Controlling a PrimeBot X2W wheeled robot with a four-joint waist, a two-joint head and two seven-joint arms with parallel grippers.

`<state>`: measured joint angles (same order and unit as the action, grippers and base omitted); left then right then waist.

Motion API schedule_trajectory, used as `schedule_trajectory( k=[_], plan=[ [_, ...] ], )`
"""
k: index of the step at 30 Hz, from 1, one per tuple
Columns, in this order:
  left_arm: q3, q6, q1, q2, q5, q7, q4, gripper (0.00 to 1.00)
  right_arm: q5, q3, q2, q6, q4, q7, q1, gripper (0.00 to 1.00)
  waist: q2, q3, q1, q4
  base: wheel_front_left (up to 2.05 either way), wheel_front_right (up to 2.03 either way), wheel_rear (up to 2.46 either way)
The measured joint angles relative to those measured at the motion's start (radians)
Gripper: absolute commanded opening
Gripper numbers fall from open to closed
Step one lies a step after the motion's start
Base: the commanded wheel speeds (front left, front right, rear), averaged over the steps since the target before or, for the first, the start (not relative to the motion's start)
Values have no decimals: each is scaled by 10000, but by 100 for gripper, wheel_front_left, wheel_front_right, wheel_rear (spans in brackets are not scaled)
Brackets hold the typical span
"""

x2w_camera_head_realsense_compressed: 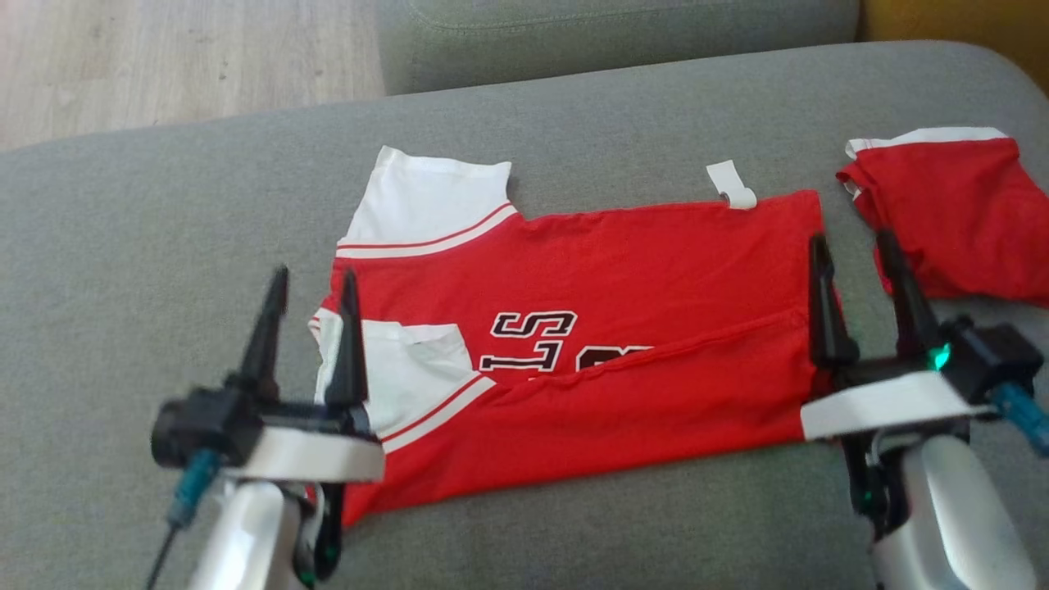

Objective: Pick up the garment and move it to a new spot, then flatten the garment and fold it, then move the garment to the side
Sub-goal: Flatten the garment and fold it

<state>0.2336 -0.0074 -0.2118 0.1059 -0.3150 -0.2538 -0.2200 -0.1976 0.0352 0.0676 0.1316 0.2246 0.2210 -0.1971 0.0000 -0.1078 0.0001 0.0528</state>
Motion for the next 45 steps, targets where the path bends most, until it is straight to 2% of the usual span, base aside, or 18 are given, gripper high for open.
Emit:
schedule_trajectory(
  k=[5,11,15,21,25,28,29,30,31,37,45],
  plan=[
    [-81,-207,539,-268,370,0,-267,100,-2,-4,-77,0,318,182,265,100,0,108,-1,-118,0,0,0],
    [-111,-504,150,-196,773,0,-1066,100,-6,113,-128,0,360,199,197,100,0,-84,-2,-46,0,0,0],
    [19,-648,-1138,151,1043,696,-1925,100,-56,84,-142,0,351,173,-129,100,0,-474,-1,116,0,0,0],
    [466,-1120,-4448,1043,1070,2907,-3503,100,-61,136,-132,0,165,-48,-1184,100,0,-1391,1,464,0,0,0],
    [1227,-1241,-6339,1657,430,4537,-4681,100,-75,242,-69,0,109,-121,-1899,100,0,-2066,2,797,0,0,0],
    [2027,-1250,-7211,2079,-431,5484,-5241,100,-201,301,-15,0,88,-142,-2300,100,0,-2514,2,1095,0,0,0],
    [2027,-1250,-7211,2079,-431,5484,-5241,100,-201,301,-15,0,88,-142,-2300,100,0,-2514,2,1095,0,0,0],
    [2527,-1250,-7642,2374,-965,6000,-5496,100,-226,362,13,0,90,-140,-2486,100,-1,-2788,3,1290,0,0,0],
    [2527,-1250,-7642,2374,-965,6000,-5496,100,-226,362,13,0,90,-140,-2486,100,-1,-2788,3,1290,0,0,0],
    [3601,-1248,-8593,3193,-1831,6650,-6075,100,-316,604,19,0,136,-35,-2831,100,-1,-3439,3,1831,0,0,0],
    [4474,-1250,-9100,3496,-2654,7118,-6497,100,-316,660,19,0,219,88,-2867,100,-1,-3747,-1,2148,0,0,0]
  ],
)
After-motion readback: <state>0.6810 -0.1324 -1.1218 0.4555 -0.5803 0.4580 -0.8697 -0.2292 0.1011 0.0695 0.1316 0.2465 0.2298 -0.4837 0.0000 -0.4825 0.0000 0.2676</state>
